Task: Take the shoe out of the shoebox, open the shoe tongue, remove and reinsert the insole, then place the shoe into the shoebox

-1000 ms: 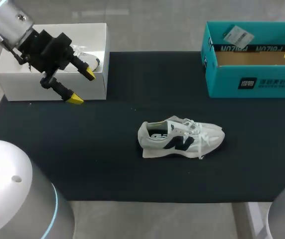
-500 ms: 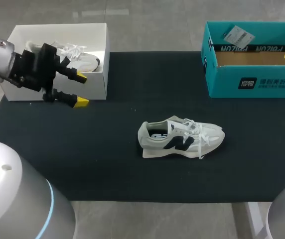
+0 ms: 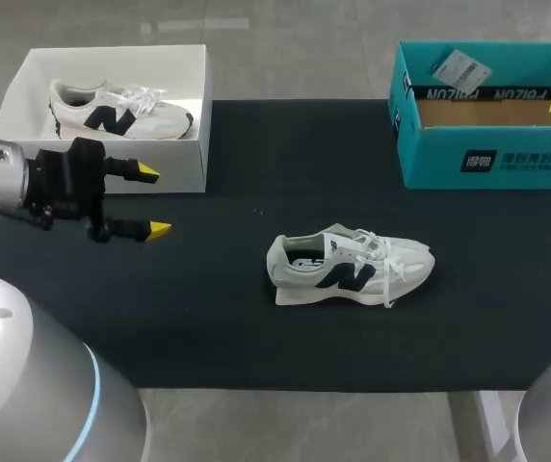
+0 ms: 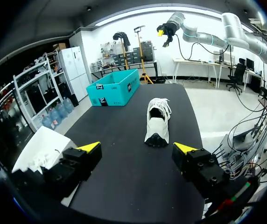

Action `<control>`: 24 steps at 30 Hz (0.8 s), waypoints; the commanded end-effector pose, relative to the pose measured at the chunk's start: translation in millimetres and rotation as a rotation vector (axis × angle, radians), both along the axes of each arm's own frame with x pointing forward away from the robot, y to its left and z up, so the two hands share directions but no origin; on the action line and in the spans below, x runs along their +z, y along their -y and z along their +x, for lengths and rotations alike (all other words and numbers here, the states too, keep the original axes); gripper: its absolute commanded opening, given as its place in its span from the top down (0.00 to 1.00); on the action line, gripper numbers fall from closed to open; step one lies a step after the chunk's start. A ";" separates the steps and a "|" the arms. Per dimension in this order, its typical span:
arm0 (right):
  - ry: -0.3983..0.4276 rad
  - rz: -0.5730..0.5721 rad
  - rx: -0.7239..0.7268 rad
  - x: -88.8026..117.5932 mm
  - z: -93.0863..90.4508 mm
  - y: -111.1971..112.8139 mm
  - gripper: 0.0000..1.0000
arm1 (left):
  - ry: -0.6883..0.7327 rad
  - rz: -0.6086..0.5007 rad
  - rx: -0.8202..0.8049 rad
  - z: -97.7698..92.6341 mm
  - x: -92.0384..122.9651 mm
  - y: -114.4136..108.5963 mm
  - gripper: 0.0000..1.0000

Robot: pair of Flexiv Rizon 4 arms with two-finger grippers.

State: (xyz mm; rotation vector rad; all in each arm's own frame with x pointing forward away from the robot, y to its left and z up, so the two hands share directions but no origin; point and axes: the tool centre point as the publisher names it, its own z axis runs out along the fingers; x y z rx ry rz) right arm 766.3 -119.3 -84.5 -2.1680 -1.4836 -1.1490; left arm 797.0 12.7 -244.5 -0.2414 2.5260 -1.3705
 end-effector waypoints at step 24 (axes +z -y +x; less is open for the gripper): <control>-0.002 -0.001 -0.001 -0.3 0.9 -0.4 0.00 | -0.143 -0.012 -0.013 -13.8 -106.7 83.6 0.00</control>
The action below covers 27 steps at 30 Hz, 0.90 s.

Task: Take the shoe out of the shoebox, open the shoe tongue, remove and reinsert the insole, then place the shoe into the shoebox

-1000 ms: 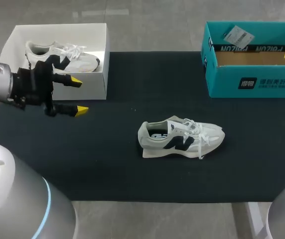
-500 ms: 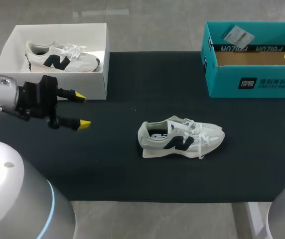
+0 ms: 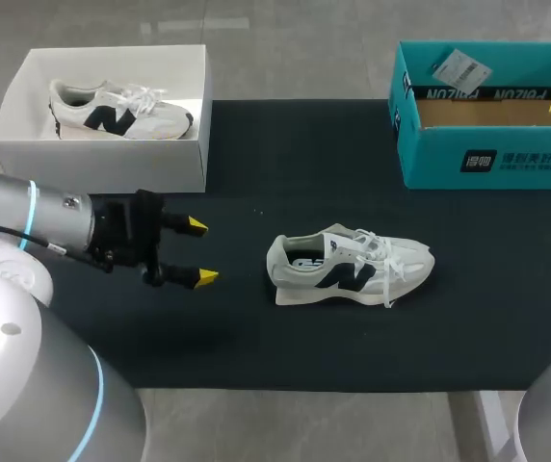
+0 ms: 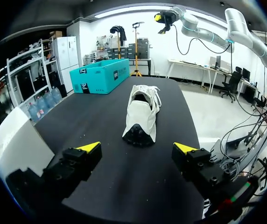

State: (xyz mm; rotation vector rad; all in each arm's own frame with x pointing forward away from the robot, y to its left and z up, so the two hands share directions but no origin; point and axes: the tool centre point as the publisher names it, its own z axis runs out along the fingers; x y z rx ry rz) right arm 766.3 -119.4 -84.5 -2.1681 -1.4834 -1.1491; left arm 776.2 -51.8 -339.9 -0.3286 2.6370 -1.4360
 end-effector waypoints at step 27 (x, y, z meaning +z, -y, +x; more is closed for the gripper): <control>-0.002 -0.001 -0.001 -0.3 0.9 -0.5 0.00 | -0.093 -0.021 -0.064 15.6 -64.0 39.1 0.00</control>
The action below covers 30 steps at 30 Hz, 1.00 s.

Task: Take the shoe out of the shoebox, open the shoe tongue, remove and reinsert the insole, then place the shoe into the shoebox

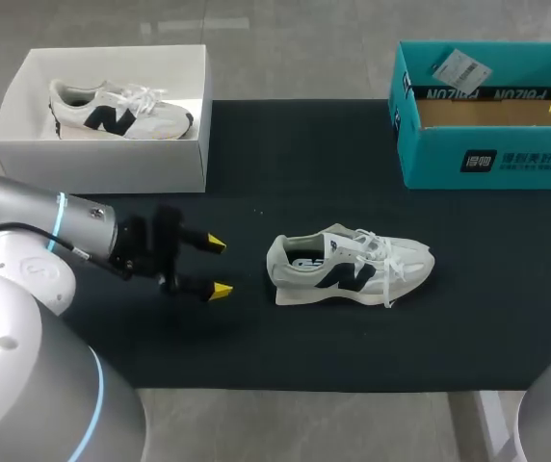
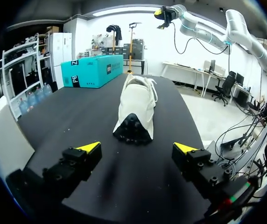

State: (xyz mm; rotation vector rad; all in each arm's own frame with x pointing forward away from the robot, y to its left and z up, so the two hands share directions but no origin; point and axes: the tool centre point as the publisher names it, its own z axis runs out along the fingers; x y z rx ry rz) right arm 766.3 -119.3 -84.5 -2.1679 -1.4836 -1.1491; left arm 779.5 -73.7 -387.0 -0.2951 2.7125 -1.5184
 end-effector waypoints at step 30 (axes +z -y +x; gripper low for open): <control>-0.002 -0.001 -0.001 -0.3 0.9 -0.4 0.00 | -0.065 -0.048 -0.146 14.4 -40.8 100.6 0.00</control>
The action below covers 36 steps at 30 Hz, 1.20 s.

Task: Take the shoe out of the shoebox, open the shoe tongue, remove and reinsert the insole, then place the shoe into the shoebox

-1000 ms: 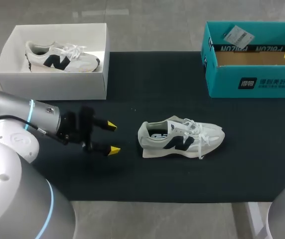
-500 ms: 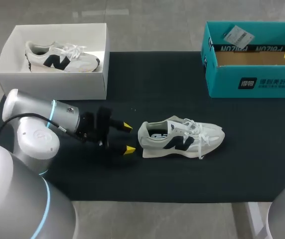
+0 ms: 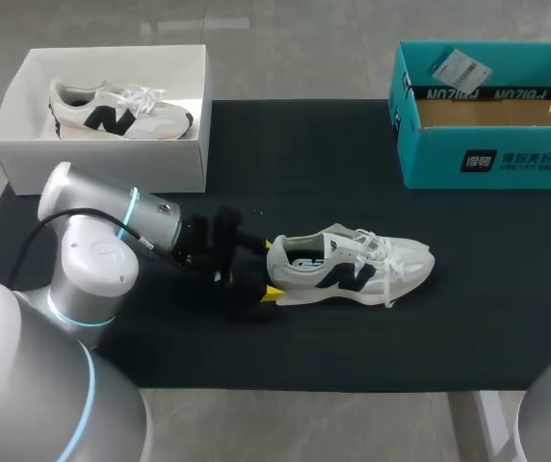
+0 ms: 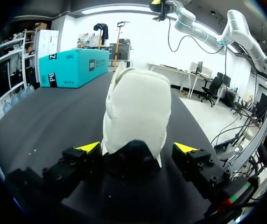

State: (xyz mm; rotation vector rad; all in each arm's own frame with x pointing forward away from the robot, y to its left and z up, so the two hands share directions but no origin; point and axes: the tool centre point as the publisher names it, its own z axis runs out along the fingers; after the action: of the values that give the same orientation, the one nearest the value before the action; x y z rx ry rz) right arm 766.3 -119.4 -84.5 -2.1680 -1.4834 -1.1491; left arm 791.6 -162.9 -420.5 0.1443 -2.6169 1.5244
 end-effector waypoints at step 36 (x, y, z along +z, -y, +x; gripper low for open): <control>-0.002 -0.001 -0.001 -0.3 0.9 -0.5 0.00 | 0.016 0.030 -0.021 18.0 -16.0 26.1 0.00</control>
State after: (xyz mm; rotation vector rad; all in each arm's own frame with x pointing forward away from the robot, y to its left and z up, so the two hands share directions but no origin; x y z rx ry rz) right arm 766.3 -119.4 -84.5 -2.1681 -1.4834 -1.1491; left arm 808.9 -185.1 -433.5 0.1072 -2.6485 1.4818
